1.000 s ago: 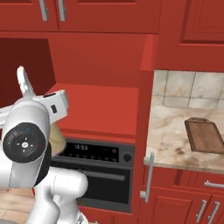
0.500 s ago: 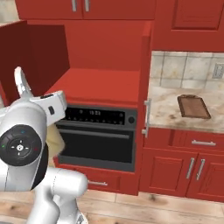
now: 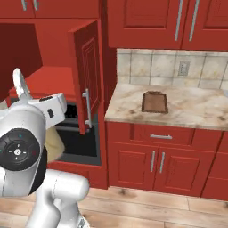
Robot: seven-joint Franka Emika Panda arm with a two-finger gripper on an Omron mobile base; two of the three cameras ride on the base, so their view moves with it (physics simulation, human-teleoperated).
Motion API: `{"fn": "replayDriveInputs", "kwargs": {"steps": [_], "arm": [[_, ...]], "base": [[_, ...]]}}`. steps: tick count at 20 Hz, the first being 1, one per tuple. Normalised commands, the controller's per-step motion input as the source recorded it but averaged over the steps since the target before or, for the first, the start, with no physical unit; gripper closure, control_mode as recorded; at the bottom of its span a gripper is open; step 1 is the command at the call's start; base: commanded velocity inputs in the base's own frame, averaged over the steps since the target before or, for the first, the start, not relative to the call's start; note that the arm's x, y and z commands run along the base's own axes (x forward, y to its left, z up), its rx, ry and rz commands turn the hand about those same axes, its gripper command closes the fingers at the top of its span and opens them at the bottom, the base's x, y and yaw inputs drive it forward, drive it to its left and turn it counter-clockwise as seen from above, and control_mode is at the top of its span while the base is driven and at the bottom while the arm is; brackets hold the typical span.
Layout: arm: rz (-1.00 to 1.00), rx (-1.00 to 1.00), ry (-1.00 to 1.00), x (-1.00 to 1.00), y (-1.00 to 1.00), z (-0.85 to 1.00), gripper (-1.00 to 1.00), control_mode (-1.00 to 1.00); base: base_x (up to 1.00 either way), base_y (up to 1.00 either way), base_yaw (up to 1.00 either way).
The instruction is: Grab the spray bottle from the cabinet, then place it next to the cutting board for sanitizing. Then grab the dish brush from the countertop next to the sink and place it next to the cutting board.
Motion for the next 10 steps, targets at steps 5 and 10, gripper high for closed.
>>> {"fn": "replayDriveInputs", "kwargs": {"steps": [5,10], "arm": [[0.00,0.00,0.00,0.00,0.00,0.00,1.00,1.00],[0.00,0.00,0.00,0.00,0.00,0.00,1.00,1.00]], "base": [[0.00,-1.00,0.00],[0.34,-0.82,0.00]]}}
